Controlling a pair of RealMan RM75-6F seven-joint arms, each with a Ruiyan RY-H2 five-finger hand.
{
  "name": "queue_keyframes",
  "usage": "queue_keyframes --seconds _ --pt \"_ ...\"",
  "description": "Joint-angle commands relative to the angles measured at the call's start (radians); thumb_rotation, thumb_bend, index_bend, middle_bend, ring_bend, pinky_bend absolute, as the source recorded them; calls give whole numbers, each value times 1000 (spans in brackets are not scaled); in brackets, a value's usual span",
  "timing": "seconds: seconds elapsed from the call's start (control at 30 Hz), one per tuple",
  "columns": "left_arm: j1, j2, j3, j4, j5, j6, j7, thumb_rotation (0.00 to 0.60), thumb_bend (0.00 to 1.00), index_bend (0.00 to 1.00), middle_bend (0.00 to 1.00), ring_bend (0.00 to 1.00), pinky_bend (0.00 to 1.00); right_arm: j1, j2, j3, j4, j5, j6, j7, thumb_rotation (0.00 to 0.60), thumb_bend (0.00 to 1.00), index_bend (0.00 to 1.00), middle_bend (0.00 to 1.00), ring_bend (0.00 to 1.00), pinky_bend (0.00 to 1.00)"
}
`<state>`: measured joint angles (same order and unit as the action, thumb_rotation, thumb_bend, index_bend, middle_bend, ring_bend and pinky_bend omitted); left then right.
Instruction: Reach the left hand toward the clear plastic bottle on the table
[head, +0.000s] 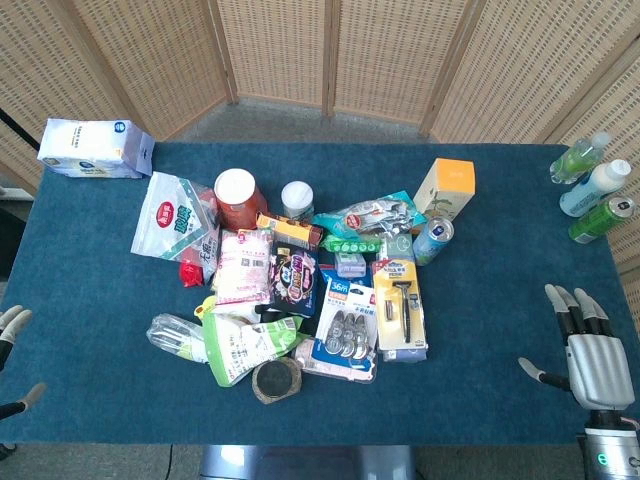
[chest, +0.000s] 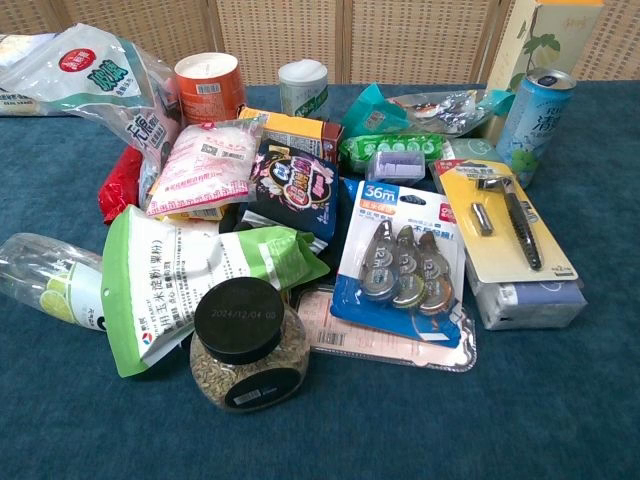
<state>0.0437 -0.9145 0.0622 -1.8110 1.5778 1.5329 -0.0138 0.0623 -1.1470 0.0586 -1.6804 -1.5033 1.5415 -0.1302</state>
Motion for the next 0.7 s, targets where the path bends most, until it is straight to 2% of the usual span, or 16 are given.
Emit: queue_keyframes --seconds 0.03,0.27,0.5,0.7 --pt "-4 6 1 -4 0 -6 -3 600 268 0 0 0 0 0 -9 1 10 -1 -2 14 513 75 51 131 0 145" --pt "-34 35 13 -9 24 -59 -25 600 269 0 0 0 0 -3 -21 4 25 3 -7 46 511 76 46 131 0 144" --pt "-119 64 13 -20 27 -197 -2 600 270 0 0 0 0 -18 -17 3 24 -6 16 62 513 76 46 130 0 145" --pt "-198 42 2 -16 6 -323 26 600 271 0 0 0 0 -28 -2 3 1 -15 31 56 510 75 46 131 0 145"
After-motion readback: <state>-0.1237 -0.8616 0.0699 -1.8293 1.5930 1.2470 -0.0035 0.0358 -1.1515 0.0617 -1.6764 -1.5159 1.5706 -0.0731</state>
